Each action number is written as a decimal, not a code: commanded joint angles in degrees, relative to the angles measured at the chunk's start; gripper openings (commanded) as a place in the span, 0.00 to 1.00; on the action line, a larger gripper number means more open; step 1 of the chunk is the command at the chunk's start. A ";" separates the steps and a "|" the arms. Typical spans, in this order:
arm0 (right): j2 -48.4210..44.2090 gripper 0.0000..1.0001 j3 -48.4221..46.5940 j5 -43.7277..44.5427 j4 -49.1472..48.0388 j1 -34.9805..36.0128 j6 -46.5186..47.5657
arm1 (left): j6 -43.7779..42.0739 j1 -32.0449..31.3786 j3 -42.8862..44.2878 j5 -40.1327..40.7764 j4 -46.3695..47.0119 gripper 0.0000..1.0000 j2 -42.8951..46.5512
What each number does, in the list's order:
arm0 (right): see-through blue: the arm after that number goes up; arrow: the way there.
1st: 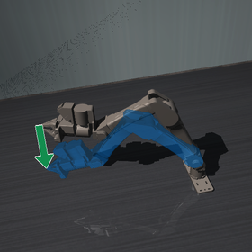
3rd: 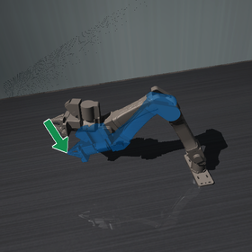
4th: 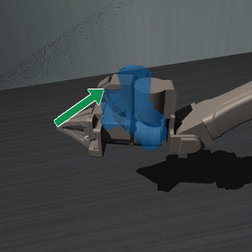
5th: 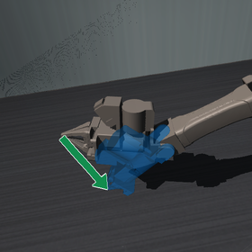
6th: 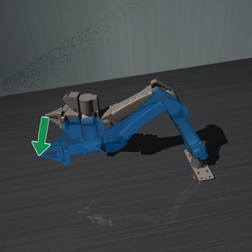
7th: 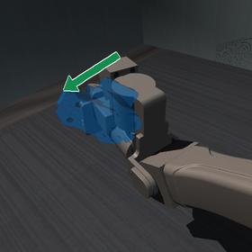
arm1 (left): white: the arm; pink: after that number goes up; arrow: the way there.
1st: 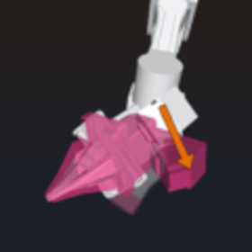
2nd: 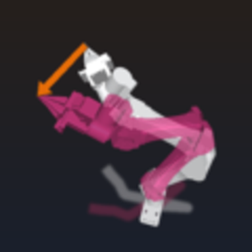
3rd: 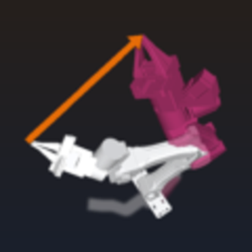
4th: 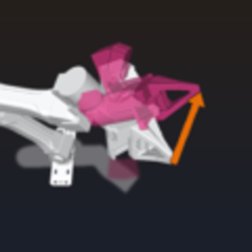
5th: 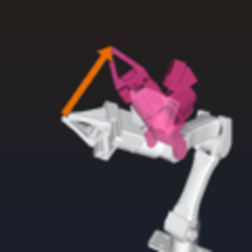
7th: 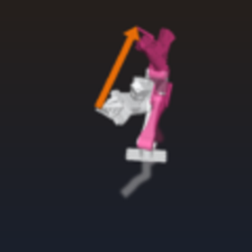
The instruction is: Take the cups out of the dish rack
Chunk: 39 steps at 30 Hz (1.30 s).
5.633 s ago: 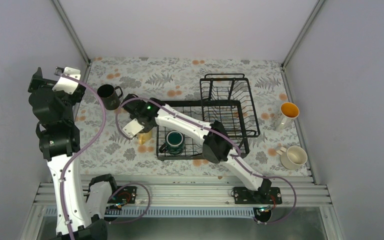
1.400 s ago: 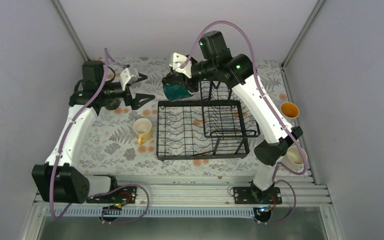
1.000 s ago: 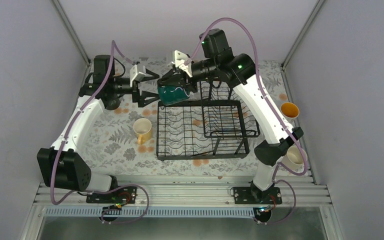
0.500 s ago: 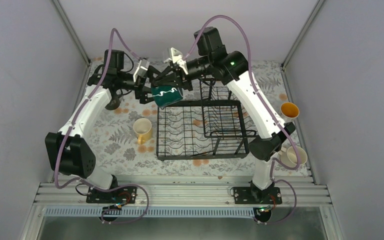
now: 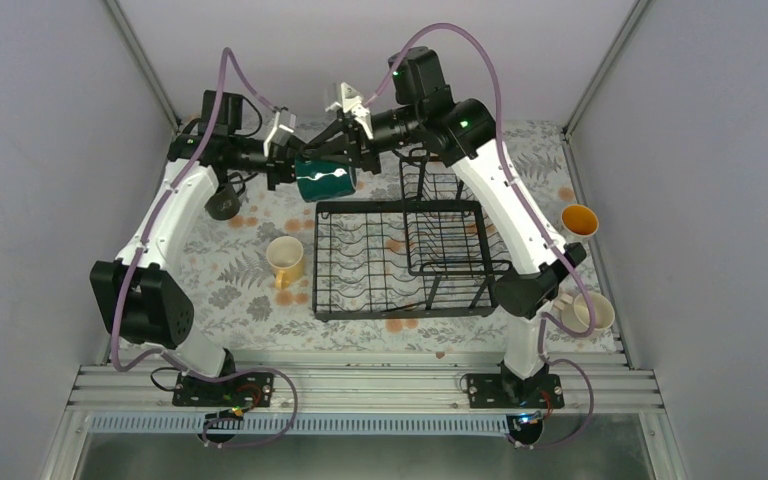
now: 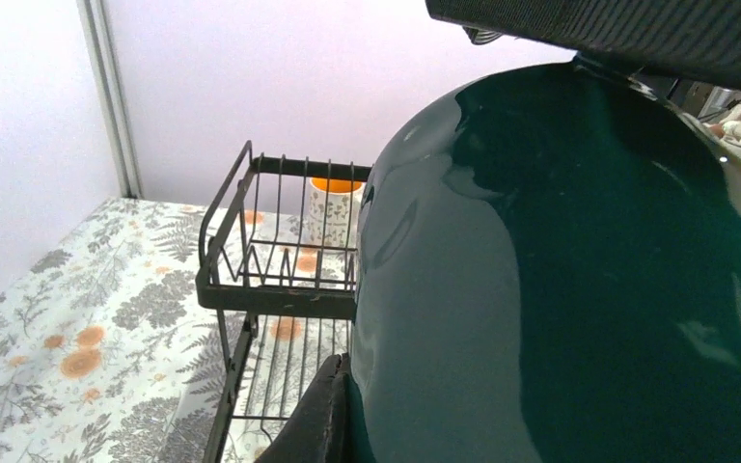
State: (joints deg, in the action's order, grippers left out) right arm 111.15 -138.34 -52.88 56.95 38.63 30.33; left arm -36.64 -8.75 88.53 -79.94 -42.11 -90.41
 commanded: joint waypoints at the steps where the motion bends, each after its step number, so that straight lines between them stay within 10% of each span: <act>1: 1.64 0.10 -0.32 0.75 -0.66 0.04 6.36 | -1.33 -1.63 1.83 -15.23 -5.96 0.02 2.28; 14: -6.77 0.99 13.91 13.76 -7.16 0.04 7.49 | -8.55 0.48 5.45 -10.79 -15.61 0.02 5.26; 20: -13.21 1.00 22.46 17.91 -10.18 -0.26 8.71 | -24.84 1.63 12.02 -7.33 -35.21 0.02 1.68; 28: -19.49 1.00 27.14 19.15 -6.61 -0.67 11.60 | -26.04 3.58 11.88 -0.52 -35.68 0.02 0.34; 39: -29.52 1.00 38.75 27.96 0.50 -0.66 18.12 | -29.63 13.19 12.86 32.66 -35.68 0.02 6.51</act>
State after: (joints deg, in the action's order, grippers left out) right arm 83.96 -102.96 -30.20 55.13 38.11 45.60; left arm -63.90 0.89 98.50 -57.84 -77.32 -87.77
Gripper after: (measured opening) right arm 0.995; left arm 0.083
